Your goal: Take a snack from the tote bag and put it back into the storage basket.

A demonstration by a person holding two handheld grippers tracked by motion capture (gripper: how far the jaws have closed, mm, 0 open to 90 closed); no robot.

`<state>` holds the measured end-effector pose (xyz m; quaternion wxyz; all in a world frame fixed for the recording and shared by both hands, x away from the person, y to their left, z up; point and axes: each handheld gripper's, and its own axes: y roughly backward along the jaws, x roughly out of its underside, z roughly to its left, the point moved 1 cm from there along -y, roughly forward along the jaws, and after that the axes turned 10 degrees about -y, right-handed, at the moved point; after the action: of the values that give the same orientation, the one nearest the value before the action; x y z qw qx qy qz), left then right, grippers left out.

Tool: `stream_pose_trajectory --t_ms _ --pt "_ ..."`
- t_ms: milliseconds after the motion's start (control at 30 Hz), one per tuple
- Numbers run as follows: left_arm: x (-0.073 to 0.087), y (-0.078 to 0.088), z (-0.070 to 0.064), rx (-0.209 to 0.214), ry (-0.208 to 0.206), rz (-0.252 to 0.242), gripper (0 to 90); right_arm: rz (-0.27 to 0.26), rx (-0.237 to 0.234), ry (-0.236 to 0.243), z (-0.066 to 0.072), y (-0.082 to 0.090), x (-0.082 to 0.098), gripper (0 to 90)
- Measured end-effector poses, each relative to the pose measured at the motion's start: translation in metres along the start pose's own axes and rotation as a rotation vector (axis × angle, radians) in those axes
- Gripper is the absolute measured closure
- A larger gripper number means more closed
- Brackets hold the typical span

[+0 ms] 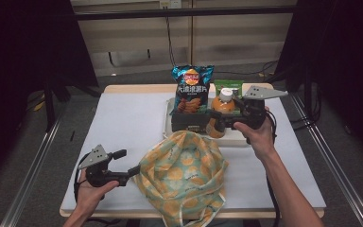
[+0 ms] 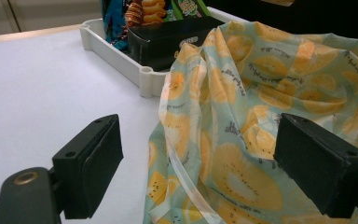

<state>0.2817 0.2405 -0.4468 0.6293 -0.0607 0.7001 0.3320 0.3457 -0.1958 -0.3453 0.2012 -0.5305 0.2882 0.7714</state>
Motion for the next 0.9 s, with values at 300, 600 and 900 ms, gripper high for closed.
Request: stream_pose_trajectory --t_ms 300,600,900 --pt "-0.001 0.0 0.001 -0.017 0.005 0.011 14.6 0.004 0.099 -0.021 -0.028 0.004 0.009 30.7" --pt "0.0 -0.002 0.0 -0.017 0.005 0.007 14.2 0.003 0.149 -0.03 -0.048 0.007 0.017 30.7" --pt "0.001 -0.001 0.002 -0.025 0.003 0.005 12.8 0.0 0.183 -0.034 -0.062 0.009 0.022 30.7"
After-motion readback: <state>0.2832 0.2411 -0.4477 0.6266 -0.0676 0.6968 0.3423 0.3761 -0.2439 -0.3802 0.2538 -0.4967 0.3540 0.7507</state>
